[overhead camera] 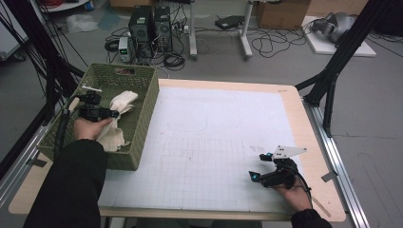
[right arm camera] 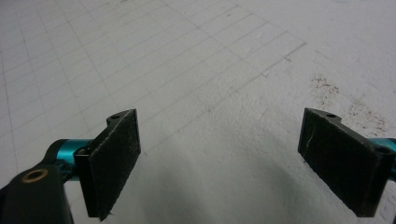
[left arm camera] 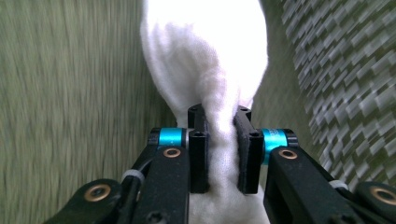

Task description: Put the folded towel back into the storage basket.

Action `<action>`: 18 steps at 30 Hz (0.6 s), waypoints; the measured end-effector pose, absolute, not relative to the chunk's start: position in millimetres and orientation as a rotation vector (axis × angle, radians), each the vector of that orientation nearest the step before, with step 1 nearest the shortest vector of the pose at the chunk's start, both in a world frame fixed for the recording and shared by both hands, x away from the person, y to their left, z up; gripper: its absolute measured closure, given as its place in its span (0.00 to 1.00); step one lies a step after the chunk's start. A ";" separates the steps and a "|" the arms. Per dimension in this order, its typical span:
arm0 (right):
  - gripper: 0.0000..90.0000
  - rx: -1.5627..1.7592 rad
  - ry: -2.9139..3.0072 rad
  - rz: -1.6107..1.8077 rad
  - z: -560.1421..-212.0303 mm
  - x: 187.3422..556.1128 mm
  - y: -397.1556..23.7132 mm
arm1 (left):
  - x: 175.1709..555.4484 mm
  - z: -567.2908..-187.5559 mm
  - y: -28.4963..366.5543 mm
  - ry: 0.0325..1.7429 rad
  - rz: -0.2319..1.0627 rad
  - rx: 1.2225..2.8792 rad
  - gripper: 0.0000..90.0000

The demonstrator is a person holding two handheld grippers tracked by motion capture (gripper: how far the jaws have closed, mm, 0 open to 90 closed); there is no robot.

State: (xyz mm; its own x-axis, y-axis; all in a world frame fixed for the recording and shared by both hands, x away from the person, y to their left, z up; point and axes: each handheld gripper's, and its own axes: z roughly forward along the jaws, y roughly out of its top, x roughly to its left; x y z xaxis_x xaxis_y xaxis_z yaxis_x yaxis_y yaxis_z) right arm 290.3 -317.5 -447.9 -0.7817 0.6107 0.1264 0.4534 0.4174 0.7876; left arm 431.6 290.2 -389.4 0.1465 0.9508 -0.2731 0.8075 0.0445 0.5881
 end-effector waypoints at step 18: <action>0.14 0.943 2.509 1.285 -448.6 290.4 -315.4 | 420.5 -368.2 293.2 1.620 0.280 2.002 0.51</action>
State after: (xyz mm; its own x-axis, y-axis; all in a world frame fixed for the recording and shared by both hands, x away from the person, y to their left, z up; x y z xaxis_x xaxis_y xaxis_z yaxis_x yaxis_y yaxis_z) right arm 290.4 -315.4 -448.6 -0.7860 0.6044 0.1299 0.4587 0.4293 0.7780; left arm 420.5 293.2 -368.2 0.2541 0.9516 -0.1727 0.8385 -0.1278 0.5297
